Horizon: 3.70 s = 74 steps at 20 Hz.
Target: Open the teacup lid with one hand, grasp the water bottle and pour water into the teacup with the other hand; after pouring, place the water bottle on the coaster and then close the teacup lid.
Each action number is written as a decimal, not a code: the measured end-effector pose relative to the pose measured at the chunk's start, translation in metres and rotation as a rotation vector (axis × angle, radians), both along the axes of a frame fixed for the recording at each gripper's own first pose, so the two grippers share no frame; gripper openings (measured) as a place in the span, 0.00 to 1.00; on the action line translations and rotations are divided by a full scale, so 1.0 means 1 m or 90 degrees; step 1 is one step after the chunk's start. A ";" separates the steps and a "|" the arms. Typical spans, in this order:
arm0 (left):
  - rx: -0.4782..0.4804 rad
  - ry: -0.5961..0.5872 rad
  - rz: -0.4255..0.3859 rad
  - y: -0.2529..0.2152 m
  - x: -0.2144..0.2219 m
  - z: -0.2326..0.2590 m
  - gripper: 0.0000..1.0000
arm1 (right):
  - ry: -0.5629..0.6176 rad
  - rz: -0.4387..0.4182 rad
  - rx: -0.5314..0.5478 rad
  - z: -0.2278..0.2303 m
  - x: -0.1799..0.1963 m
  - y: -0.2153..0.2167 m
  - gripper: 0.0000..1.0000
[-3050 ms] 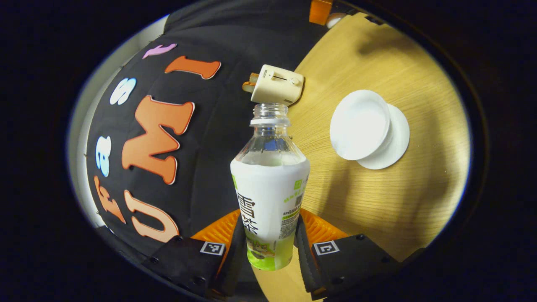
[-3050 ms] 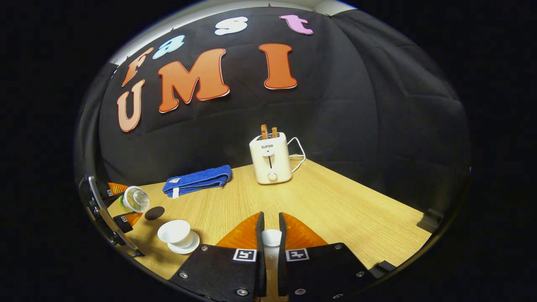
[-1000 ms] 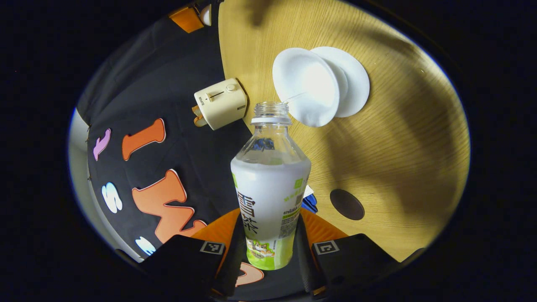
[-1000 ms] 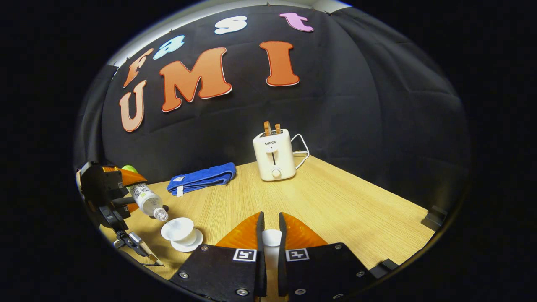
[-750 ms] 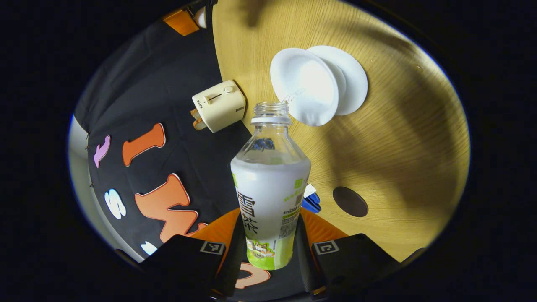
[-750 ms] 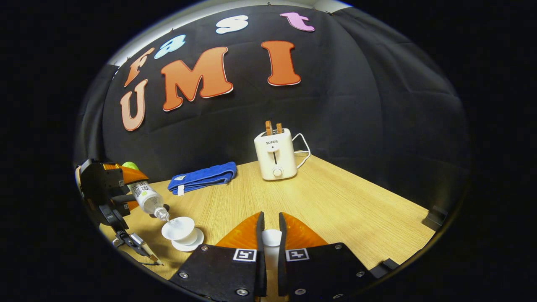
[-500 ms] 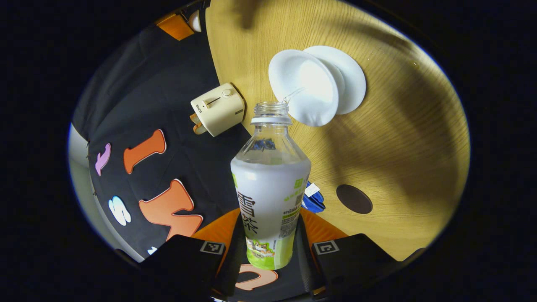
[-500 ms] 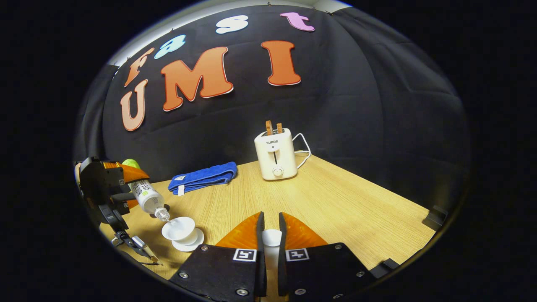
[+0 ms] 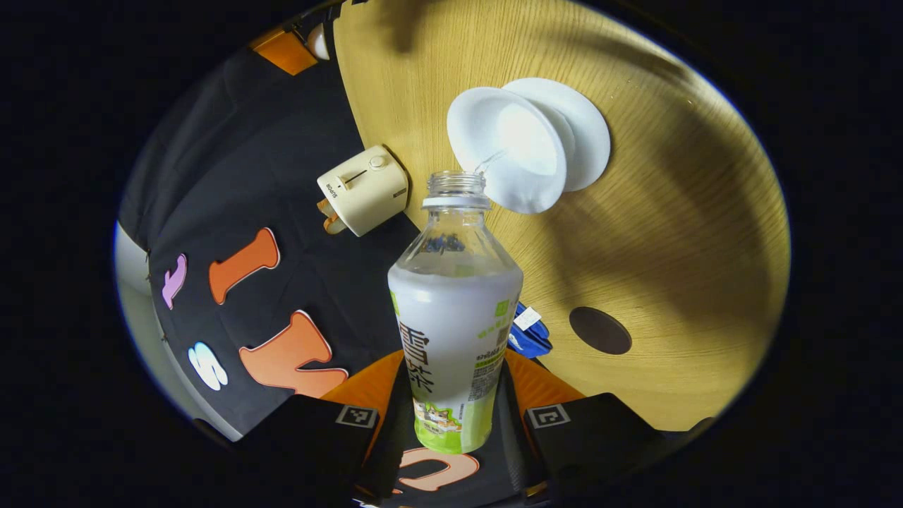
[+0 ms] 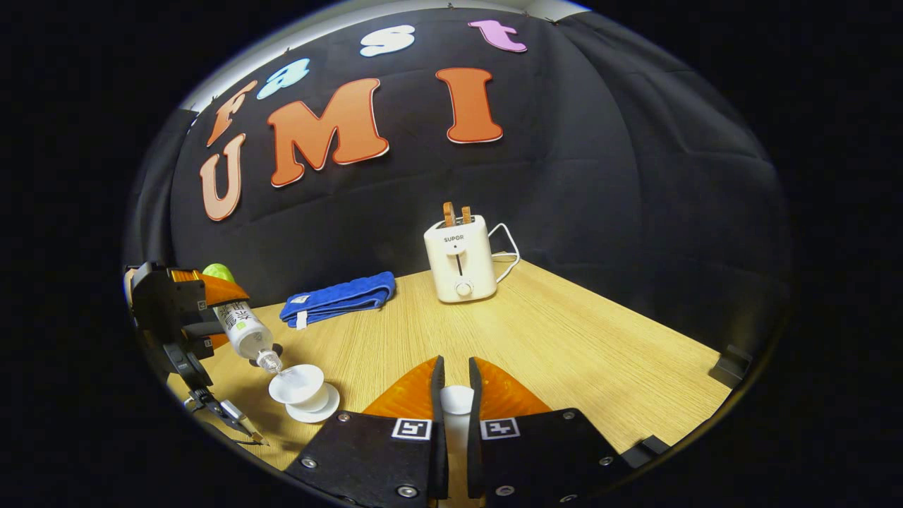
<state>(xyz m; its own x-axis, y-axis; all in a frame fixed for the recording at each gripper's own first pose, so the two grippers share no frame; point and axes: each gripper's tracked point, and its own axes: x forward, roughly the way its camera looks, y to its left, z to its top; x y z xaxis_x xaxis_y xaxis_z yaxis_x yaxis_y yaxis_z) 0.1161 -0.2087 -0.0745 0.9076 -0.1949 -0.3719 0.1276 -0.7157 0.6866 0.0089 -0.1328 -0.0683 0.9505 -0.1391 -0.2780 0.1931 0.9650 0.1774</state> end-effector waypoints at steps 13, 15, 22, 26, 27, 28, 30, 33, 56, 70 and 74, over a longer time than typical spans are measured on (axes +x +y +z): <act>-0.109 0.061 0.067 0.014 -0.002 -0.021 0.62 | 0.010 0.009 0.007 -0.005 0.000 0.005 0.11; -0.163 0.095 0.103 0.020 -0.008 -0.030 0.62 | 0.012 0.012 0.011 -0.007 0.002 0.007 0.11; -0.385 0.174 0.223 0.020 -0.008 -0.044 0.62 | 0.018 0.015 0.017 -0.007 0.000 0.010 0.11; -0.559 0.198 0.296 0.024 -0.003 -0.043 0.62 | 0.021 0.020 0.016 -0.007 0.000 0.015 0.11; -0.610 0.206 0.316 0.025 0.001 -0.046 0.62 | 0.021 0.022 0.014 -0.006 -0.001 0.016 0.11; -0.664 0.218 0.338 0.024 0.005 -0.049 0.59 | 0.022 0.023 0.015 -0.005 -0.001 0.017 0.11; -0.776 0.243 0.392 0.024 0.012 -0.056 0.58 | 0.021 0.022 0.020 -0.003 0.000 0.019 0.11; -0.952 0.281 0.465 0.025 0.016 -0.066 0.58 | 0.023 0.029 0.014 0.000 0.001 0.028 0.11; -1.338 0.239 0.521 0.015 0.102 -0.080 0.62 | 0.043 0.016 -0.044 0.011 0.016 0.034 0.11; -1.316 0.242 0.532 0.016 0.102 -0.111 0.63 | 0.054 0.023 -0.048 0.005 0.017 0.043 0.11; -1.310 0.242 0.529 0.016 0.104 -0.114 0.66 | 0.056 0.024 -0.047 0.005 0.018 0.044 0.11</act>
